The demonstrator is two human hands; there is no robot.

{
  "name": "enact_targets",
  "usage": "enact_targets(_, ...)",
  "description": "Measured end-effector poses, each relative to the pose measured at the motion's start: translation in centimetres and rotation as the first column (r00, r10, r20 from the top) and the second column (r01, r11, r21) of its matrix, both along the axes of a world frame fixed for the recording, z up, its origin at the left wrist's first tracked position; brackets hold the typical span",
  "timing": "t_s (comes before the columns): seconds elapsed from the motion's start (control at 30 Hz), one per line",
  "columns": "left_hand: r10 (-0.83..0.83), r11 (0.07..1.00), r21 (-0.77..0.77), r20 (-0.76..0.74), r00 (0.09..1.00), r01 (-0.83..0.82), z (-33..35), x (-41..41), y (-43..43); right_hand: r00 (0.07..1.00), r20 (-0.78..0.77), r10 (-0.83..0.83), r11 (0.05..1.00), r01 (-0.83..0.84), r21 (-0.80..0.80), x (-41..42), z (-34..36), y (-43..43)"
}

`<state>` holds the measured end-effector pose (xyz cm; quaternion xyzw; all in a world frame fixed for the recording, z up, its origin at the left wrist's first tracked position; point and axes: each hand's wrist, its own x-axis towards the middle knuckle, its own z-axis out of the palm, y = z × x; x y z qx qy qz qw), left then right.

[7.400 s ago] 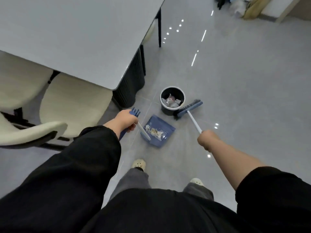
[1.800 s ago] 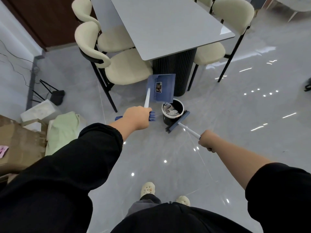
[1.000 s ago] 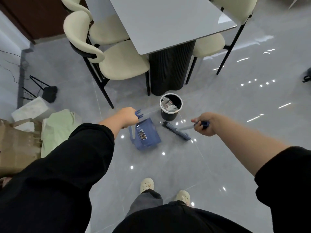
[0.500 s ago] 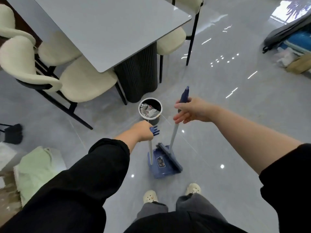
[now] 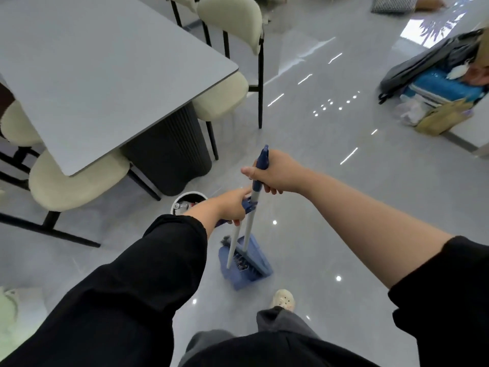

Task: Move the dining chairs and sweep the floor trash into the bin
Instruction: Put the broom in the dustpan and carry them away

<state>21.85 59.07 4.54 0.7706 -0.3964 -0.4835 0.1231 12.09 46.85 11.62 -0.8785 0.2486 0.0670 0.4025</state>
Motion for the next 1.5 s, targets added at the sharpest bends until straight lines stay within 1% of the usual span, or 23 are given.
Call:
enact_targets(0.17, -0.022, 0.999, 0.025, -0.027, 0.999, 0.023, 1.3, 1.8, -10.7, 0.996, 0.073, -0.056, 0.998, 0.053, 0.043, 1.1, 1.3, -9.8)
enact_targets(0.23, -0.009, 0.999, 0.031, -0.008, 1.0, 0.009, 1.5, 2.6, -14.0, 0.994, 0.086, -0.07, 0.997, 0.066, 0.046, 2.0, 1.7, -12.8)
enact_targets(0.4, 0.021, 0.999, -0.046, 0.074, 0.997, -0.018, 1.3, 6.5, -23.0, 0.989, 0.092, -0.119, 0.989, 0.11, 0.097, 6.1, 2.2, -21.1)
enact_targets(0.47, 0.031, 0.998, -0.065, 0.089, 0.996, -0.026, 1.0, 8.5, -26.6, 0.99, 0.09, -0.108, 0.984, 0.093, 0.15, 7.9, 2.1, -24.6)
enact_targets(0.53, 0.03, 0.997, -0.077, 0.111, 0.993, -0.022, 0.5, 10.4, -29.9, 0.993, 0.074, -0.092, 0.967, 0.071, 0.246, 9.6, 1.8, -28.2)
enact_targets(0.63, 0.079, 0.99, -0.124, 0.091, 0.993, -0.067, 0.3, 14.2, -36.1, 0.995, -0.012, -0.095, 0.879, 0.09, 0.468, 13.0, 0.9, -35.9)
enact_targets(0.67, 0.091, 0.986, -0.144, 0.07, 0.993, -0.08, 0.4, 15.1, -37.6, 0.992, -0.047, -0.119, 0.871, 0.127, 0.475, 13.7, 0.4, -37.9)
enact_targets(0.73, 0.12, 0.978, -0.172, 0.023, 0.992, -0.115, 1.0, 17.9, -41.8, 0.97, -0.087, -0.225, 0.885, 0.241, 0.398, 16.0, -0.7, -42.6)
enact_targets(0.8, 0.202, 0.959, -0.195, -0.042, 0.979, -0.206, 1.1, 20.3, -46.2, 0.927, -0.129, -0.351, 0.875, 0.374, 0.309, 18.2, -2.4, -47.0)
enact_targets(0.83, 0.249, 0.943, -0.212, -0.071, 0.966, -0.258, 0.9, 21.2, -48.1, 0.911, -0.149, -0.384, 0.868, 0.411, 0.28, 19.1, -3.2, -48.8)
enact_targets(0.9, 0.349, 0.904, -0.227, -0.096, 0.932, -0.362, 0.3, 23.0, -52.3, 0.898, -0.213, -0.384, 0.871, 0.429, 0.24, 21.0, -5.0, -52.5)
enact_targets(1.03, 0.499, 0.836, -0.22, -0.074, 0.863, -0.502, -1.7, 27.3, -62.6, 0.913, -0.285, -0.293, 0.932, 0.339, 0.126, 25.7, -7.7, -62.1)
enact_targets(1.13, 0.566, 0.798, -0.251, -0.003, 0.825, -0.548, -3.0, 30.9, -70.1, 0.931, -0.283, -0.231, 0.967, 0.251, 0.036, 29.0, -8.5, -70.2)
enact_targets(1.17, 0.604, 0.77, -0.259, 0.002, 0.797, -0.583, -3.0, 32.3, -73.0, 0.937, -0.274, -0.219, 0.973, 0.232, 0.014, 30.4, -8.4, -73.6)
enact_targets(1.3, 0.707, 0.679, -0.26, -0.021, 0.707, -0.686, -1.8, 37.2, -82.4, 0.942, -0.297, -0.153, 0.988, 0.154, -0.021, 35.2, -8.0, -84.4)
enact_targets(1.37, 0.732, 0.651, -0.283, -0.013, 0.681, -0.705, -1.2, 39.1, -84.9, 0.946, -0.301, -0.122, 0.992, 0.118, -0.033, 37.1, -8.1, -87.3)
enact_targets(1.4, 0.767, 0.613, -0.285, -0.012, 0.642, -0.737, -0.6, 40.9, -87.3, 0.946, -0.314, -0.085, 0.996, 0.074, -0.046, 39.3, -7.6, -89.9)
enact_targets(1.5, 0.831, 0.536, -0.3, 0.026, 0.555, -0.789, 0.6, 45.6, -90.8, 0.955, -0.297, 0.007, 0.997, -0.031, -0.074, 44.9, -7.0, -93.7)
